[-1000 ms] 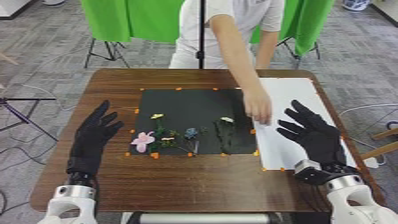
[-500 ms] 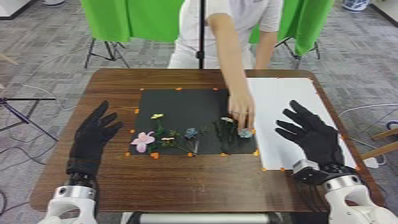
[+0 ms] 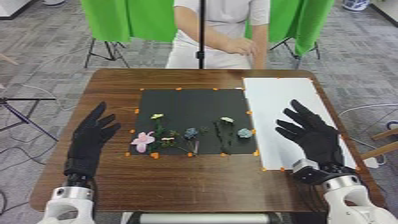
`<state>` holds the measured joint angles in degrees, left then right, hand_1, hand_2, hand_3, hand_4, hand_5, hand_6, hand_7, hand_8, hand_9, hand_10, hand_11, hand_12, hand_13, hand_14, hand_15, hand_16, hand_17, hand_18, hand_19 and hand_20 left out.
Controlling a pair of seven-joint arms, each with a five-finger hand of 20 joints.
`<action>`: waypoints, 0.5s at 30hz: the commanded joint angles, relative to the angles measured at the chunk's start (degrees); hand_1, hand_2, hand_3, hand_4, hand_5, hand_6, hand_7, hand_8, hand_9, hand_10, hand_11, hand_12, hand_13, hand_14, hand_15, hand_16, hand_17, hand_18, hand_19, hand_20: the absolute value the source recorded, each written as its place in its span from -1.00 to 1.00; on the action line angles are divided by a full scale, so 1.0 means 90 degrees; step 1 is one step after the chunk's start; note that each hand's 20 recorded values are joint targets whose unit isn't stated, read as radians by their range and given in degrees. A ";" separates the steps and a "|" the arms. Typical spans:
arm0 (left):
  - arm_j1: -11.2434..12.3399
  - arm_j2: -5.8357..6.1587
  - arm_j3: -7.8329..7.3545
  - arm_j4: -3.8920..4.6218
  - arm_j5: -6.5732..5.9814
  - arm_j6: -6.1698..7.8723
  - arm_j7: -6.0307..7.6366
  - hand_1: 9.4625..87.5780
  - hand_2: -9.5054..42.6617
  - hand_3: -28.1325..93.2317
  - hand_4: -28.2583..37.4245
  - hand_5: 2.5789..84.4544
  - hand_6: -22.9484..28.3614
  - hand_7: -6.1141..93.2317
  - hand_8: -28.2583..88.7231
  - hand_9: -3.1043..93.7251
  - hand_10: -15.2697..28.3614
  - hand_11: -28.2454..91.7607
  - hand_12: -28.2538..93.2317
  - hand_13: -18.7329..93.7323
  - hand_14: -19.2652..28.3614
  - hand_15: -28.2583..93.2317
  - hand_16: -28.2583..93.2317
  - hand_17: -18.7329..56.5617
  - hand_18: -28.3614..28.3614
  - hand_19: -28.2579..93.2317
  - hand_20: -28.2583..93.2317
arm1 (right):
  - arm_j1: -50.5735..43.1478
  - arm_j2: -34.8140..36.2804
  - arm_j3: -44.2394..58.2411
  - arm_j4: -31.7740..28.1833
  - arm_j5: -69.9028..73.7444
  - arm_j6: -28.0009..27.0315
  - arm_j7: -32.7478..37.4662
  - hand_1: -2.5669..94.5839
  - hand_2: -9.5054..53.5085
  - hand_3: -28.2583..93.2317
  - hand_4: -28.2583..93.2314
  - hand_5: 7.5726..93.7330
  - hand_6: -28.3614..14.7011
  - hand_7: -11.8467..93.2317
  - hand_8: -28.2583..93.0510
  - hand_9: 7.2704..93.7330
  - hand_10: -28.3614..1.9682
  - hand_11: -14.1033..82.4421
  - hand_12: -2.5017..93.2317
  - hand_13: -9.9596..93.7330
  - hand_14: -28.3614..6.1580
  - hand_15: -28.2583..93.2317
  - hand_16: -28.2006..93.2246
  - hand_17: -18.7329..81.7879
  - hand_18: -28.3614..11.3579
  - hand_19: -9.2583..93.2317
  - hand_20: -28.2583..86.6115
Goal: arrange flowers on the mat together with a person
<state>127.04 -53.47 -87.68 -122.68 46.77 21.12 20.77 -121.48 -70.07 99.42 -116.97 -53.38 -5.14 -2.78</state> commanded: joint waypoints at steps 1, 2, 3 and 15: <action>0.0056 0.0025 0.0030 0.0003 -0.0081 0.0072 0.0074 -0.69 -0.53 0.77 -1.00 -0.33 -0.01 -0.68 -0.66 -0.33 0.40 -0.19 -0.35 -0.31 0.73 0.20 -0.63 -0.71 0.80 0.23 -0.29 | 0.0043 -0.0101 -0.0008 -0.0017 -0.0048 -0.0002 -0.0102 -0.73 -0.43 0.83 -1.00 -0.30 0.53 -0.54 -0.73 -0.27 0.39 -0.61 -0.68 -0.25 -0.35 -0.22 -0.29 -0.57 -0.69 -0.13 -0.25; 0.0034 -0.0005 0.0015 0.0012 -0.0053 0.0045 0.0034 -0.69 -0.53 0.77 -1.00 -0.33 -0.01 -0.68 -0.66 -0.33 0.40 -0.19 -0.35 -0.31 0.73 0.20 -0.63 -0.71 0.80 0.23 -0.29 | 0.0050 -0.0118 -0.0011 -0.0019 -0.0054 -0.0004 -0.0088 -0.73 -0.43 0.83 -1.00 -0.30 0.53 -0.54 -0.73 -0.27 0.39 -0.61 -0.68 -0.25 -0.35 -0.21 -0.29 -0.57 -0.69 -0.13 -0.25; 0.0023 0.0009 0.0023 0.0015 -0.0077 0.0064 0.0077 -0.69 -0.53 0.77 -1.00 -0.33 -0.01 -0.68 -0.66 -0.33 0.40 -0.19 -0.35 -0.31 0.72 0.20 -0.63 -0.71 0.80 0.23 -0.29 | 0.0096 -0.0101 -0.0041 0.0003 -0.0045 -0.0003 -0.0095 -0.73 -0.43 0.83 -1.00 -0.30 0.53 -0.54 -0.73 -0.27 0.39 -0.61 -0.68 -0.25 -0.36 -0.21 -0.29 -0.57 -0.69 -0.13 -0.25; -0.0016 -0.0023 0.0040 0.0045 -0.0063 0.0043 0.0102 -0.69 -0.53 0.77 -1.00 -0.33 0.00 -0.69 -0.66 -0.33 0.40 -0.18 -0.35 -0.31 0.73 0.20 -0.63 -0.71 0.81 0.23 -0.29 | 0.0141 -0.0116 -0.0084 0.0034 -0.0016 0.0023 -0.0165 -0.72 -0.44 0.83 -1.00 -0.30 0.54 -0.54 -0.73 -0.27 0.38 -0.61 -0.68 -0.25 -0.36 -0.21 -0.29 -0.57 -0.69 -0.12 -0.25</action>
<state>126.45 -53.36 -87.42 -122.57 46.46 21.22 21.69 -119.99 -70.47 98.84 -116.66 -53.40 -5.09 -3.20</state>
